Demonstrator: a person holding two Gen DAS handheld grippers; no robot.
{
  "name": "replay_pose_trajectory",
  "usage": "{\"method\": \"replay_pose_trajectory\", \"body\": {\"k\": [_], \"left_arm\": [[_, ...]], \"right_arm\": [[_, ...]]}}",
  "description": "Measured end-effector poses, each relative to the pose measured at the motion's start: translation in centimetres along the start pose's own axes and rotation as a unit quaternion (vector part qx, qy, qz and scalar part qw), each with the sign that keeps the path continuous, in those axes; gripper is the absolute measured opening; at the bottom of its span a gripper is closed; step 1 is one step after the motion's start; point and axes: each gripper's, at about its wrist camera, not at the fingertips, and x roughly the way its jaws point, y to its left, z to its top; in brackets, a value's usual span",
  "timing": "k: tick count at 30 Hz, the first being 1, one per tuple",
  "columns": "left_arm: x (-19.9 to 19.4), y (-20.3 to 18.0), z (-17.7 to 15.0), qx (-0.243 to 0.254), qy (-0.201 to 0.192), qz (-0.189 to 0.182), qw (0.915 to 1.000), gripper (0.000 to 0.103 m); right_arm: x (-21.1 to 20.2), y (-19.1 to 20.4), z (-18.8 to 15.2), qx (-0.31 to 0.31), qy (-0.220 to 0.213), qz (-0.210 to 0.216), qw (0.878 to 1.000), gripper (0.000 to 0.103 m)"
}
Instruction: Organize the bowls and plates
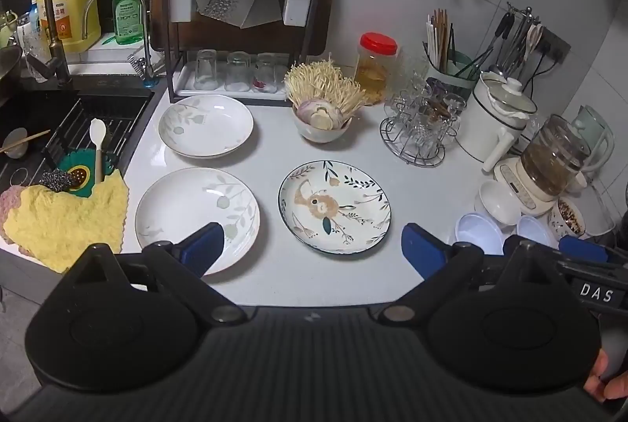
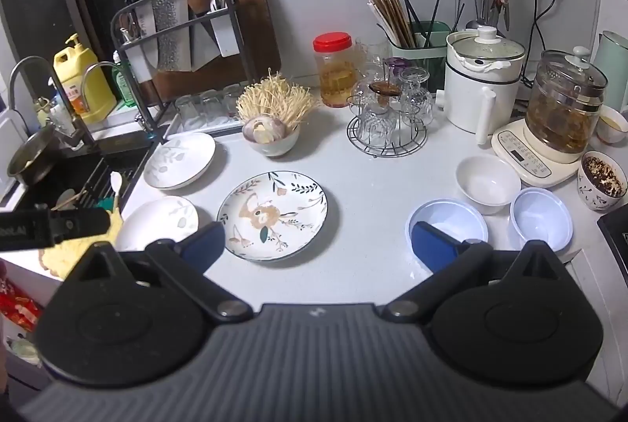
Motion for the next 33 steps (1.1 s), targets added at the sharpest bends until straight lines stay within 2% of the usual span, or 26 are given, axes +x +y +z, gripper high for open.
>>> {"method": "replay_pose_trajectory", "body": {"k": [33], "left_arm": [[-0.7, 0.0, -1.4, 0.014, 0.011, 0.006, 0.9998, 0.099]], "right_arm": [[-0.8, 0.6, -1.0, 0.001, -0.007, 0.006, 1.0, 0.103]]}}
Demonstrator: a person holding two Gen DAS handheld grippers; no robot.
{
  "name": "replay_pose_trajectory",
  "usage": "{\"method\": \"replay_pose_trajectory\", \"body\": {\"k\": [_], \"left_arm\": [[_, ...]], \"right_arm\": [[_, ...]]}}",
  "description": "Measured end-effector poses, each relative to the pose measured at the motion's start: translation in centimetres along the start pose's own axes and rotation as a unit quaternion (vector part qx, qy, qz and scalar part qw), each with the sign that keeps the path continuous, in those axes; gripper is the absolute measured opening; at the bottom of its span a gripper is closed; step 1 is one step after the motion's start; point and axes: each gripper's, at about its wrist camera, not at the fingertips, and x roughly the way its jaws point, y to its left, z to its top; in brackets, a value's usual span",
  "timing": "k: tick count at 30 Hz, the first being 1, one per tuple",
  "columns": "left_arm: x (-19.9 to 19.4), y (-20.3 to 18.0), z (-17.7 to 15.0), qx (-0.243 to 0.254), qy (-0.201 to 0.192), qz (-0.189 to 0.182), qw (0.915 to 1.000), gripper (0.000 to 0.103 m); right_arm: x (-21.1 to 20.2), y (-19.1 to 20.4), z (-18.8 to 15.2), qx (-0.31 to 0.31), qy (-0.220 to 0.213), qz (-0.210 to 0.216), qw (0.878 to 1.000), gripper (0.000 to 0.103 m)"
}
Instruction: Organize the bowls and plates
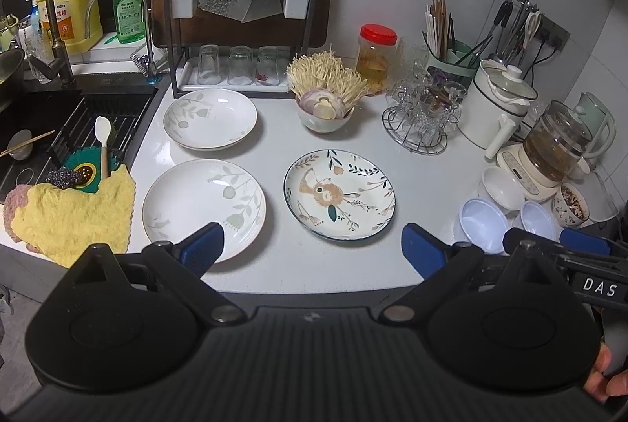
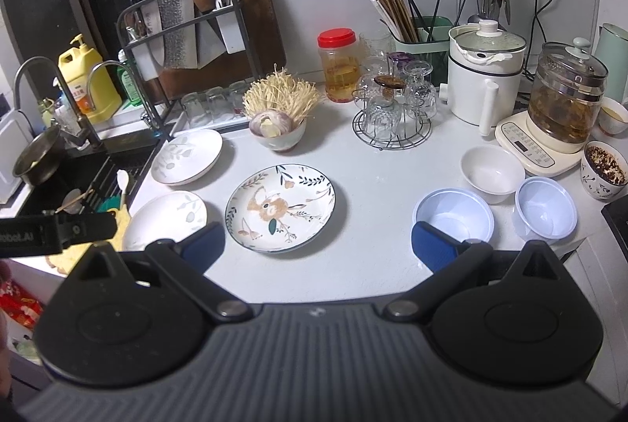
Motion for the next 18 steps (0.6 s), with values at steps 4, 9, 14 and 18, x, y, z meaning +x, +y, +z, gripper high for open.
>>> {"method": "replay_pose_trajectory", "body": {"k": [4, 9, 14, 18], "left_arm": [[0.07, 0.07, -0.14, -0.004, 0.005, 0.001, 1.0, 0.099], [0.13, -0.19, -0.21, -0.003, 0.007, 0.0, 1.0, 0.099], [0.11, -0.54, -0.23, -0.002, 0.008, 0.001, 1.0, 0.099], [0.07, -0.8, -0.47, -0.006, 0.011, 0.004, 0.9999, 0.099]], "right_arm": [[-0.08, -0.24, -0.16, 0.003, -0.006, 0.0, 1.0, 0.103], [-0.18, -0.53, -0.31, 0.008, -0.009, 0.009, 1.0, 0.103], [-0.27, -0.81, -0.33, 0.011, -0.009, 0.016, 1.0, 0.103], [-0.25, -0.97, -0.29, 0.008, 0.0, 0.016, 1.0, 0.103]]}}
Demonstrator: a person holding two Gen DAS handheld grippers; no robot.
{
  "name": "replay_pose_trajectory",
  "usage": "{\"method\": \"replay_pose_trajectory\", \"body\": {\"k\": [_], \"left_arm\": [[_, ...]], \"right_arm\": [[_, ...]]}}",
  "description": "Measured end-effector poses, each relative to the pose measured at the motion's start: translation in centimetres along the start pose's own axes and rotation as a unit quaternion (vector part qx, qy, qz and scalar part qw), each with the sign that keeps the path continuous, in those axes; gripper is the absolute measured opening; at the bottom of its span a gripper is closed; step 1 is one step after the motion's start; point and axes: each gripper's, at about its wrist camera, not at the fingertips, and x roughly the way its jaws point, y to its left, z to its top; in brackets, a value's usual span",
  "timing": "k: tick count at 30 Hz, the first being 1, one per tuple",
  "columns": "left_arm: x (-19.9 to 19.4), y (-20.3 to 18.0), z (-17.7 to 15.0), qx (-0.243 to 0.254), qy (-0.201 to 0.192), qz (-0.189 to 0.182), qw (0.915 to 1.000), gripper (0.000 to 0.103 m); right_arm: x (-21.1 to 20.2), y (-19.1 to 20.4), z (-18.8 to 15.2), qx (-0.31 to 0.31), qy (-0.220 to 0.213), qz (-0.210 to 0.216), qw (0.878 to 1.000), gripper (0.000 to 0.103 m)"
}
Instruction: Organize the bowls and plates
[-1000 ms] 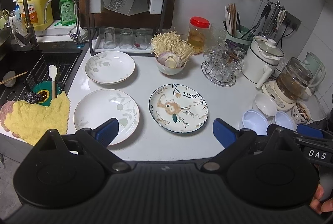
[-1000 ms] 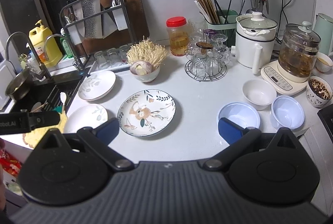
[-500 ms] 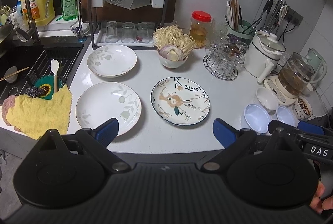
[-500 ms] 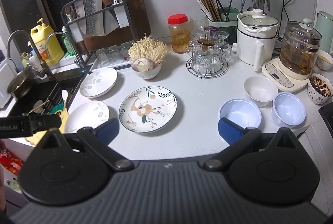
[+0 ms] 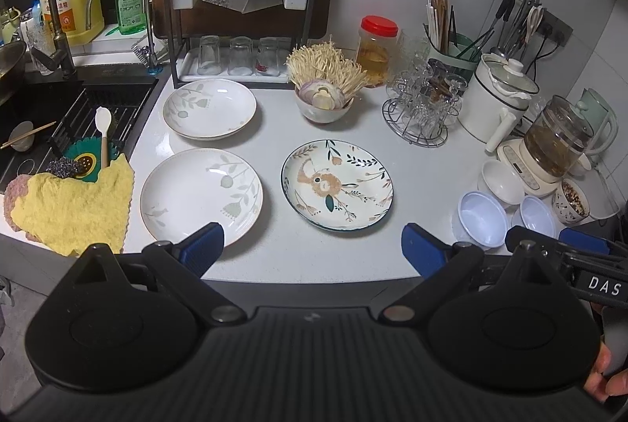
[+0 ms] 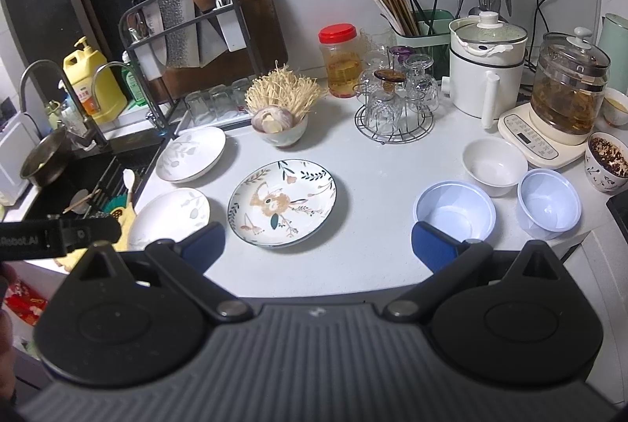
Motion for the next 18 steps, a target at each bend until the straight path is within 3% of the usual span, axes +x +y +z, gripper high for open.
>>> {"method": "replay_pose_trajectory", "body": {"k": [18], "left_arm": [[-0.4, -1.6, -1.2, -0.032, -0.001, 0.016, 0.9994, 0.099]], "right_arm": [[-0.5, -2.3, -0.4, 0.023, 0.016, 0.042, 0.999, 0.103]]}}
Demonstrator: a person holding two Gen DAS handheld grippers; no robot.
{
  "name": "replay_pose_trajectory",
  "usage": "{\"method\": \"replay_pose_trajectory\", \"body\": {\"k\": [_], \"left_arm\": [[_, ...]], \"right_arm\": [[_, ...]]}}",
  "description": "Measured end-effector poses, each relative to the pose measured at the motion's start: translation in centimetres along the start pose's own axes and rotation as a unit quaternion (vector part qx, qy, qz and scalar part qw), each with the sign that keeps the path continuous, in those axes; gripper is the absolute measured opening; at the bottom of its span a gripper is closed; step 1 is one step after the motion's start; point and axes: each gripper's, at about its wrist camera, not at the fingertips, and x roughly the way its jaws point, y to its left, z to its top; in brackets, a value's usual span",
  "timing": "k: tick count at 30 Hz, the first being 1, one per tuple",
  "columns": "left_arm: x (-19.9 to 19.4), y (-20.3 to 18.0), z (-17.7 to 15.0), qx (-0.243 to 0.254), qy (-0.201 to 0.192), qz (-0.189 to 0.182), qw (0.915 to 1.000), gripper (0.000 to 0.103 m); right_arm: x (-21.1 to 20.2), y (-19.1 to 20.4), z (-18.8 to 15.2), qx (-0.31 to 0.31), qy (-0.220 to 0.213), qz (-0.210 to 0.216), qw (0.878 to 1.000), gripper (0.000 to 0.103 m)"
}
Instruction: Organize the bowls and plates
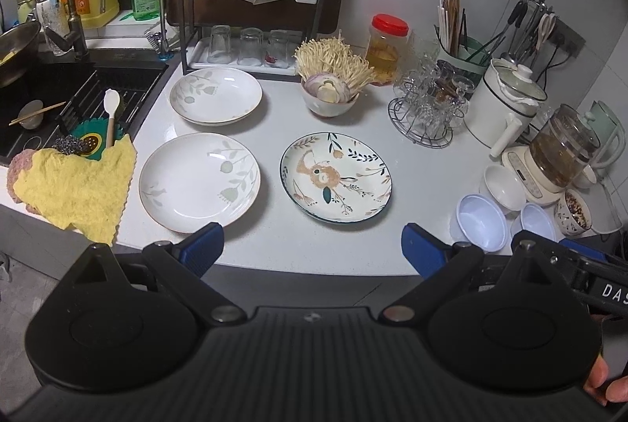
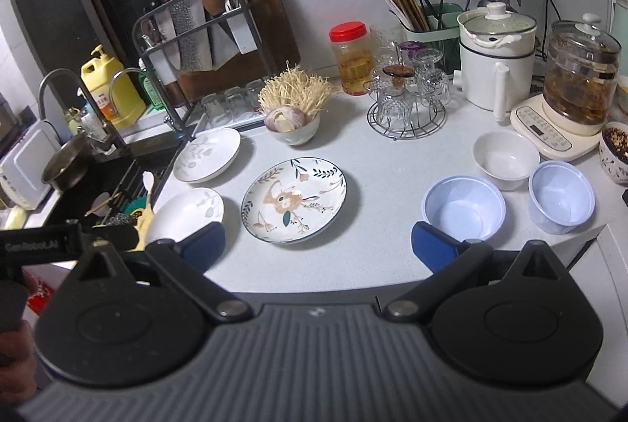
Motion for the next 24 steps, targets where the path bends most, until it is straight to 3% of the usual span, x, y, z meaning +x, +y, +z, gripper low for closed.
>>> {"method": "replay_pose_trajectory", "body": {"k": [14, 24], "left_arm": [[-1.0, -0.6, -1.3, -0.028, 0.002, 0.028, 0.9992, 0.099], [0.7, 1.0, -0.6, -0.007, 0.015, -0.004, 0.9999, 0.099]], "right_arm": [[-0.7, -2.0, -0.9, 0.007, 0.015, 0.03, 0.999, 0.103], [0.3, -0.7, -1.2, 0.029, 0.006, 0.014, 0.999, 0.103]]}}
